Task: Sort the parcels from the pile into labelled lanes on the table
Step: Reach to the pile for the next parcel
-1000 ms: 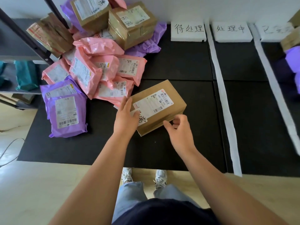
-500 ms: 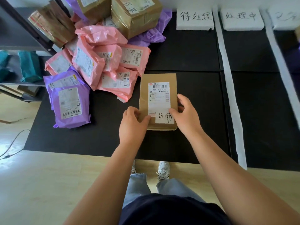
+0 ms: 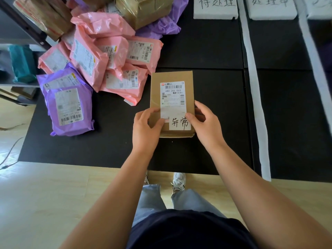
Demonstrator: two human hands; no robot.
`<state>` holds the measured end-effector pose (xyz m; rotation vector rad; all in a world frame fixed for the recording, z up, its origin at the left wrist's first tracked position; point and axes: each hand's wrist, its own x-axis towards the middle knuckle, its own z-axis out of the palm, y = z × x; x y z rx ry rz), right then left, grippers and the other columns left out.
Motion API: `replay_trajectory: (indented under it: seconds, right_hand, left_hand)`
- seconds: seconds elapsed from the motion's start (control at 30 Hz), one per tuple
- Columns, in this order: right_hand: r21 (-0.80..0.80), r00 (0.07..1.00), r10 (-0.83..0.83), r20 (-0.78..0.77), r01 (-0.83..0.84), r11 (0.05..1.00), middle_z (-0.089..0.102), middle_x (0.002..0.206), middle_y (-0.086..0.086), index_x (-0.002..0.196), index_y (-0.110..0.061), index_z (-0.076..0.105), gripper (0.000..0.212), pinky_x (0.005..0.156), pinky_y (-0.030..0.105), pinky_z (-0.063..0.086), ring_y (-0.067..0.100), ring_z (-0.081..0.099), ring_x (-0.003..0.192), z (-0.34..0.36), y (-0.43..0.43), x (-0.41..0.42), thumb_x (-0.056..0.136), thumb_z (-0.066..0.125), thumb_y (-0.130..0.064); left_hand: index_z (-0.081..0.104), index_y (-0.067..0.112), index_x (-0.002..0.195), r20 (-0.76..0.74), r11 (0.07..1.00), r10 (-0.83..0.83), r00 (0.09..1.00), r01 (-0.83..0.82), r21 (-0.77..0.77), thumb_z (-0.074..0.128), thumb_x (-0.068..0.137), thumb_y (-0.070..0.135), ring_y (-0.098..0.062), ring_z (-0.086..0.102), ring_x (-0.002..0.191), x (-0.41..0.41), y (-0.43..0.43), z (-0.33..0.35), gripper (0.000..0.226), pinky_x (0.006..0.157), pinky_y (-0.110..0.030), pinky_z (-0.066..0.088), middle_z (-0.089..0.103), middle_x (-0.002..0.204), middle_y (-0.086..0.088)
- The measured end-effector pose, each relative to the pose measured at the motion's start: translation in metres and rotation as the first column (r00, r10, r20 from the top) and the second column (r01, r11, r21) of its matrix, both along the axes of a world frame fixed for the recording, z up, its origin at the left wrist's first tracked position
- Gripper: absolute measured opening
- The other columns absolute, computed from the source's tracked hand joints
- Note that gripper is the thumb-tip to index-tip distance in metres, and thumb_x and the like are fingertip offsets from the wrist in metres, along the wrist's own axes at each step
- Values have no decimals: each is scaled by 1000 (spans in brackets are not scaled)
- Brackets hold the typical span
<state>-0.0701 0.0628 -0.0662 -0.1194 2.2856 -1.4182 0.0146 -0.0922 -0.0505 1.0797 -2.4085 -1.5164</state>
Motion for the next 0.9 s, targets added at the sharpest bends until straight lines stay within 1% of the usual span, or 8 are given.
replay_trajectory:
  seconds: [0.13,0.27,0.4,0.5,0.6,0.7,0.8,0.9]
  right_hand:
    - [-33,1000,-2,28,3,999,62,131,-13,147,-31,45,55,92,27,55,2,61,114,0,2,-1,96,64,-34]
    - [-46,998,-12,57,15,999,60,129,-14,148,-32,43,56,83,19,53,-2,60,107,-1,2,0,96,63,-35]
    - [-43,996,-48,76,51,998,55,134,-11,151,-30,37,64,81,19,53,-4,58,100,0,0,0,94,66,-35]
    - [-41,991,-70,117,75,996,51,141,-6,152,-29,32,69,76,17,49,0,58,98,0,-1,-1,93,67,-37]
    - [-45,983,-50,178,59,997,53,141,-5,152,-27,33,68,80,18,49,3,58,103,-1,1,-1,93,66,-40]
    - [-85,952,-61,299,90,992,61,132,-5,151,-23,36,68,76,17,48,0,60,98,-1,1,0,92,66,-43]
    - [-87,937,-56,345,92,992,67,122,-7,147,-22,43,63,81,20,49,4,62,103,-2,2,0,93,64,-45]
    - [-71,935,-49,352,79,994,68,113,-11,143,-24,48,55,78,20,49,3,62,98,1,1,-2,94,63,-44]
  left_hand:
    - [57,39,120,14,1000,-6,1000,6,19,67,93,25,-3,45,113,-1,-1,0,32,75,-8,39,45,129,11]
    - [57,36,124,3,999,19,1000,-19,48,68,92,23,-6,48,115,-2,-1,0,36,79,-10,42,47,130,9]
    - [45,39,139,-8,988,89,996,-87,131,72,89,21,-8,54,114,-4,-3,1,60,88,-27,54,53,127,8]
    - [32,34,151,14,964,145,989,-145,224,74,87,20,-7,56,112,-5,-4,3,78,90,-28,52,57,122,14]
    - [37,27,150,58,945,155,986,-165,281,74,88,21,-8,57,113,-6,-5,2,72,94,-29,52,58,125,13]
    - [47,29,144,70,935,134,989,-149,320,73,88,23,-7,62,110,-3,-6,1,61,98,-33,52,64,118,15]
    - [44,28,146,77,941,97,992,-116,317,71,90,27,-4,61,108,0,-7,3,63,96,-28,51,62,118,17]
    - [44,28,147,83,944,83,993,-105,312,70,91,28,-1,61,103,0,-7,6,62,91,-26,52,62,119,16]
